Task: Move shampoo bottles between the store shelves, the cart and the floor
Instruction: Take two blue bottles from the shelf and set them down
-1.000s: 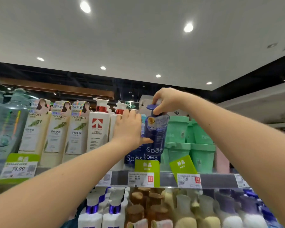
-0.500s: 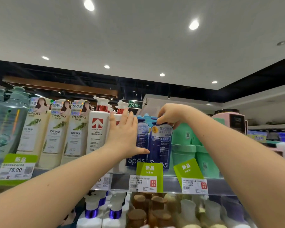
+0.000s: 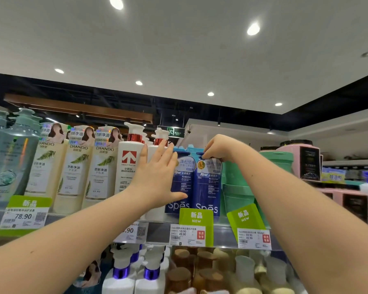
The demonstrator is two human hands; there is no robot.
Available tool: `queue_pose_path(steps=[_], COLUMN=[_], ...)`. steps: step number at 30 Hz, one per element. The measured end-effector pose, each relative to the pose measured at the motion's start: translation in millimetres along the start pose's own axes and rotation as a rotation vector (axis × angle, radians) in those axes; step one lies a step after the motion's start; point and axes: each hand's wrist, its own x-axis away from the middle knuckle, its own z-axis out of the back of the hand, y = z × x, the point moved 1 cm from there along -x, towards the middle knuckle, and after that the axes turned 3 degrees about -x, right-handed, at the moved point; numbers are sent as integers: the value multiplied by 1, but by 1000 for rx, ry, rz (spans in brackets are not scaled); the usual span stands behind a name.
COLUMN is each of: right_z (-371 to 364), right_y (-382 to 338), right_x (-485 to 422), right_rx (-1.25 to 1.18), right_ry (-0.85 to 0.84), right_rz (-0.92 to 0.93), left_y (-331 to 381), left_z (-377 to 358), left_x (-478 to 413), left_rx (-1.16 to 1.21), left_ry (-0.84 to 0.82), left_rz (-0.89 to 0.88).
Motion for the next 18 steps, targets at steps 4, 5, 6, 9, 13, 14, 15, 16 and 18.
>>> queue_pose_path(steps=[4, 5, 6, 9, 13, 14, 15, 16, 18], right_z=[11, 14, 17, 20, 10, 5, -1, -8, -27], right_y=[-4, -6, -8, -9, 1, 4, 8, 12, 23], right_x=[17, 25, 33, 59, 103, 118, 133, 150, 187], right_rx=[-57, -64, -72, -61, 12, 29, 37, 35, 15], right_ry=[86, 115, 142, 227, 349, 372, 388, 394, 396], right_rz=[101, 140, 177, 243, 263, 262, 258, 248, 193], left_y=[-4, -4, -5, -5, -4, -2, 0, 1, 12], left_z=[9, 12, 14, 22, 33, 35, 36, 35, 33], left_x=[4, 5, 7, 15, 36, 43, 50, 58, 78], left_rx=[37, 55, 78, 168, 361, 400, 430, 470, 587], left_ry=[22, 35, 53, 109, 169, 203, 241, 273, 261], left_rz=[-14, -22, -33, -95, -160, -181, -208, -225, -224])
